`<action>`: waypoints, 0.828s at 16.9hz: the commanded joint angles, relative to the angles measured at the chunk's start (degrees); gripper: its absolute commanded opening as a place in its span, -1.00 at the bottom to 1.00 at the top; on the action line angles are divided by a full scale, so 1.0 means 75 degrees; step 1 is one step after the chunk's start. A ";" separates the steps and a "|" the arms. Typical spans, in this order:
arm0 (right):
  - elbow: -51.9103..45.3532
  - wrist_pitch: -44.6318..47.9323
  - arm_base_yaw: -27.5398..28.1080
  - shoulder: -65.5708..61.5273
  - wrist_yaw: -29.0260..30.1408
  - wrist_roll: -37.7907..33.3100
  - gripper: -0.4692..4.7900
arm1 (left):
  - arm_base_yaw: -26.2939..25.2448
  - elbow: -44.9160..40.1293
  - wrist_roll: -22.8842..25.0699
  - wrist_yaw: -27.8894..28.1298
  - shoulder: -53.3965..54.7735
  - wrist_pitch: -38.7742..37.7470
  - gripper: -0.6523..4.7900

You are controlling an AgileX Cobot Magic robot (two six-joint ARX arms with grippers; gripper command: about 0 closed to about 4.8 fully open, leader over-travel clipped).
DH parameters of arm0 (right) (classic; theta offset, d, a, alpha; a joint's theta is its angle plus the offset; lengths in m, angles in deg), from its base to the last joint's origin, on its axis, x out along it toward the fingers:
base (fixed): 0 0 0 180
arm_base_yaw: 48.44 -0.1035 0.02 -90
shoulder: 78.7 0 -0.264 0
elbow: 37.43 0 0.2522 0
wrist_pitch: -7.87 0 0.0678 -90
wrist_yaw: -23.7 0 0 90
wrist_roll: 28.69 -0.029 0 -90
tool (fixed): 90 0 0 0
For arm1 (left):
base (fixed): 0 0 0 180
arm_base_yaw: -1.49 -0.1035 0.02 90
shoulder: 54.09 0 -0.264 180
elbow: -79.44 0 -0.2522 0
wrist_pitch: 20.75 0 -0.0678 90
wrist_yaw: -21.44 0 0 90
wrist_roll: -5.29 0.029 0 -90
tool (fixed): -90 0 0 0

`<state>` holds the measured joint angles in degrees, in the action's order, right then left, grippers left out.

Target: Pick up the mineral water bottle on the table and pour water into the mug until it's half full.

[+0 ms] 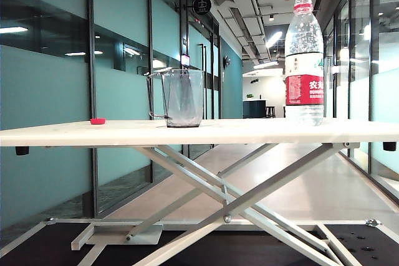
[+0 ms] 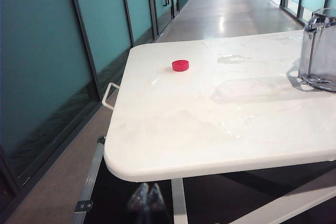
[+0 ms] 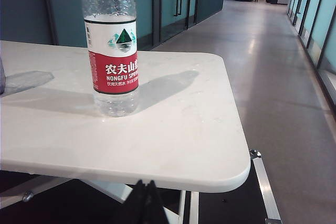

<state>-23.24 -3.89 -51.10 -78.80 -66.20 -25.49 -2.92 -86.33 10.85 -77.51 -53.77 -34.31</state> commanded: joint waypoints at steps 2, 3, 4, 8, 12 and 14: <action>-0.0015 0.0102 -0.0003 0.0015 0.0003 -0.0029 -0.85 | 0.0000 0.0015 -0.0006 -0.0038 0.0009 0.0082 -0.78; -0.0015 0.0102 -0.0003 0.0015 0.0006 -0.0029 -0.85 | 0.0000 0.0015 -0.0006 -0.0038 0.0009 0.0082 -0.78; -0.0015 0.0102 -0.0003 0.0015 0.0006 -0.0029 -0.85 | 0.0000 0.0015 -0.0006 -0.0038 0.0009 0.0082 -0.78; -0.0015 0.0108 -0.0003 0.0015 0.0009 -0.0032 -0.85 | 0.0000 0.0015 -0.0108 -0.0064 0.0009 0.0090 -0.78; -0.0015 0.0108 -0.0003 0.0015 0.0015 -0.0035 -0.85 | 0.0000 0.0015 -0.0740 -0.2302 0.0009 0.0102 -0.78; -0.0015 0.0114 -0.0006 0.0015 0.0539 -0.0076 -0.85 | 0.0000 0.0015 -0.0711 -0.4065 0.0009 0.0102 -0.78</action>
<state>-23.24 -3.87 -51.10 -78.80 -65.19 -25.58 -2.92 -86.33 5.58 -101.46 -53.77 -34.28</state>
